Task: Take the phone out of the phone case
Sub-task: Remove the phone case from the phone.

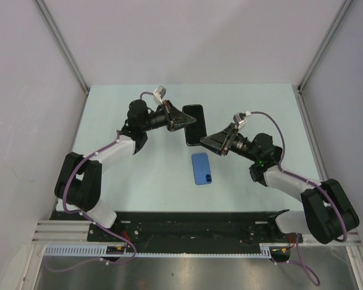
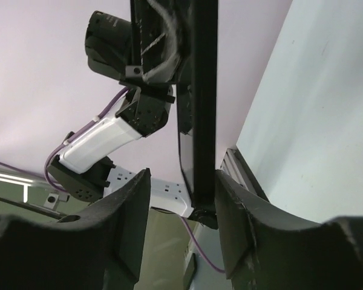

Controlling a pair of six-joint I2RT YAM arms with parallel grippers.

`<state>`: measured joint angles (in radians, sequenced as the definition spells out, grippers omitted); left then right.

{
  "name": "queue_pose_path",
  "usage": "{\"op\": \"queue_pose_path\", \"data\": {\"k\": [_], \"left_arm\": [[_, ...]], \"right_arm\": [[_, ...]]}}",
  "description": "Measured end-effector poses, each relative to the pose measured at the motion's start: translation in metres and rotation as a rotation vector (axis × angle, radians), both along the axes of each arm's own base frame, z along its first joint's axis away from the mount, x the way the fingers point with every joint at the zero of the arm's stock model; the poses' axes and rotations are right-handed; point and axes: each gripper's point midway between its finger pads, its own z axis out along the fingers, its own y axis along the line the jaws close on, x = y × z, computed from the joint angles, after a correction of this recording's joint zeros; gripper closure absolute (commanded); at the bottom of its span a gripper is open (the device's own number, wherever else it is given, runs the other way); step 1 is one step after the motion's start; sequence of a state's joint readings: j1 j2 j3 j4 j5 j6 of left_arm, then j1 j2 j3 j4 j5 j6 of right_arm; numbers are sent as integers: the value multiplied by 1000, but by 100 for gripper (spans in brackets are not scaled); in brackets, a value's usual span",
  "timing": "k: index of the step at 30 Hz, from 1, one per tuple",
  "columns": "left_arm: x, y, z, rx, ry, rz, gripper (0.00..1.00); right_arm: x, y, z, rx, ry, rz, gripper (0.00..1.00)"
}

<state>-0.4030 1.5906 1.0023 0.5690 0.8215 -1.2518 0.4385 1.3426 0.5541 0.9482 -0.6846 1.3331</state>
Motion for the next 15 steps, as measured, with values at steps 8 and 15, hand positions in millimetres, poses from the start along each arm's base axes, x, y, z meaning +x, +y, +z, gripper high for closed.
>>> {"op": "queue_pose_path", "data": {"k": [8,15], "left_arm": [[3,1,6,-37,33,33,100],[2,3,14,-79,35,38,100]], "right_arm": [[-13,-10,8,10,-3,-49,59],[-9,-12,12,40,0,-74,71]]}}
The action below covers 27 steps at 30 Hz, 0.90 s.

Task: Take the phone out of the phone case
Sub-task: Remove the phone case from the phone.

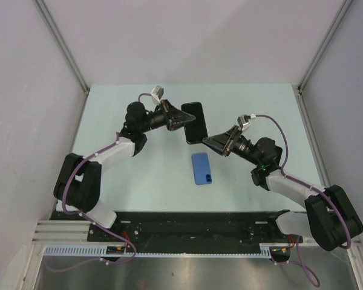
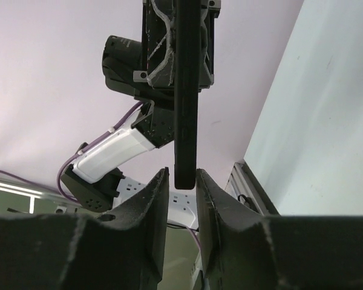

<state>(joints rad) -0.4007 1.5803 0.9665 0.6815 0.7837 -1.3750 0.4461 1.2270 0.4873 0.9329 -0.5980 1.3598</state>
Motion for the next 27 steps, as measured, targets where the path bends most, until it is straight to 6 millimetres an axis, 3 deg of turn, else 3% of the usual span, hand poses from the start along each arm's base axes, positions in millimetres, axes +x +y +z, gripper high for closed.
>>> {"op": "queue_pose_path", "data": {"k": [5,7,8,9,10,17,20,23,27], "left_arm": [[-3,1,1,-15,7,-1,100],[-4,1,1,-24,13,-2,100],[-4,2,0,-27,14,0,100],[-4,2,-1,-28,18,5,100],[-3,4,-3,-28,24,13,100],[3,15,-19,-8,97,71,100],[-1,17,-4,-35,87,76,100],[-8,18,15,-76,79,73,100],[-18,24,59,-127,10,84,100]], "right_arm": [[6,-1,0,47,7,-21,71],[8,0,0,82,9,-18,76],[10,1,0,97,13,-16,80],[12,2,-1,112,18,-14,95],[15,3,-3,134,42,-8,100],[21,14,-19,176,128,3,100],[18,14,-7,215,119,3,100],[11,13,18,271,100,8,100],[4,14,57,349,58,24,100]]}}
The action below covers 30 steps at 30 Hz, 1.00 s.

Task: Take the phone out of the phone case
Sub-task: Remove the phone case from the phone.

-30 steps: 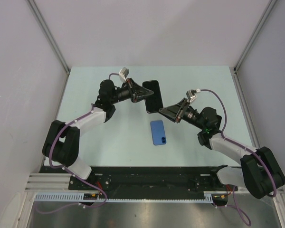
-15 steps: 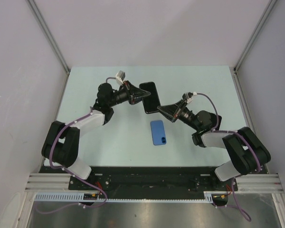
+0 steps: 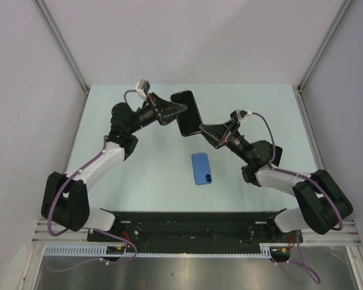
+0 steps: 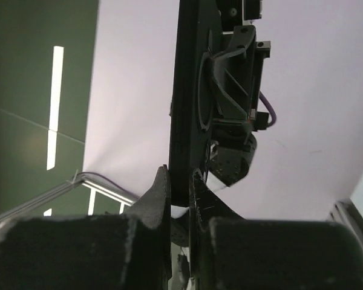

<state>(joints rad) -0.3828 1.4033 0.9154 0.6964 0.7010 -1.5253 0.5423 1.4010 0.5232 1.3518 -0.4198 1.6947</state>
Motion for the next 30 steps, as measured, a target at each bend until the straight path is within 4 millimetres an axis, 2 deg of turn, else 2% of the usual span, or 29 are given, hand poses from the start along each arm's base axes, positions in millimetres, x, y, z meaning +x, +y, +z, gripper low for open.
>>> {"op": "queue_pose_path", "data": {"k": [3,6,13,23,30], "left_arm": [[-6,2,38,-31,-94,10,100],[-9,3,58,-61,-155,26,100],[-4,12,87,-142,-245,108,100],[-9,22,126,-258,-348,163,100],[-19,26,156,-313,-417,168,100]], "right_arm": [[-2,-1,32,69,-45,-17,100],[-2,-2,52,117,-69,-32,100],[11,0,80,192,-70,-45,100],[17,0,119,312,-92,-25,100],[14,0,146,405,-126,7,100]]}}
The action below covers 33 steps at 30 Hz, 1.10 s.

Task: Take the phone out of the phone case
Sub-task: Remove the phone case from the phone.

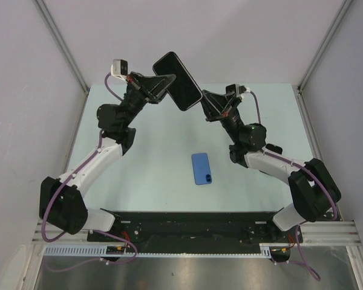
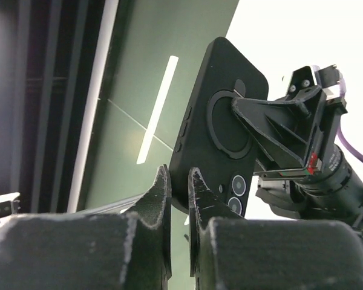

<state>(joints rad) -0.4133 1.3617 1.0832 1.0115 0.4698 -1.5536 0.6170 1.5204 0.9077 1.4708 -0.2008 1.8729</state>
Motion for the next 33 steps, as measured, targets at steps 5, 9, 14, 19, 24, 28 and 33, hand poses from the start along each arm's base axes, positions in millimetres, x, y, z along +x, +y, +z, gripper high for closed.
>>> {"op": "queue_pose_path", "data": {"k": [5,9,14,19,24,28,33], "left_arm": [[-20,-10,7,-26,-18,-99,100],[-65,-36,5,-17,-49,-301,100],[-76,-36,6,-18,-67,-352,100],[-72,-32,4,-3,-62,-346,100],[-65,-24,3,24,-47,-322,100],[-56,-22,-6,52,-10,-308,100],[-45,-27,-23,99,60,-307,100]], "right_arm": [[10,1,2,36,38,0,100],[42,22,-37,-45,165,-15,100],[56,34,-61,-114,218,-34,100],[56,30,-71,-173,185,-67,89],[46,-10,-95,-304,153,-188,54],[25,-43,-78,-485,82,-367,37],[-15,-74,-26,-676,-100,-595,32]]}}
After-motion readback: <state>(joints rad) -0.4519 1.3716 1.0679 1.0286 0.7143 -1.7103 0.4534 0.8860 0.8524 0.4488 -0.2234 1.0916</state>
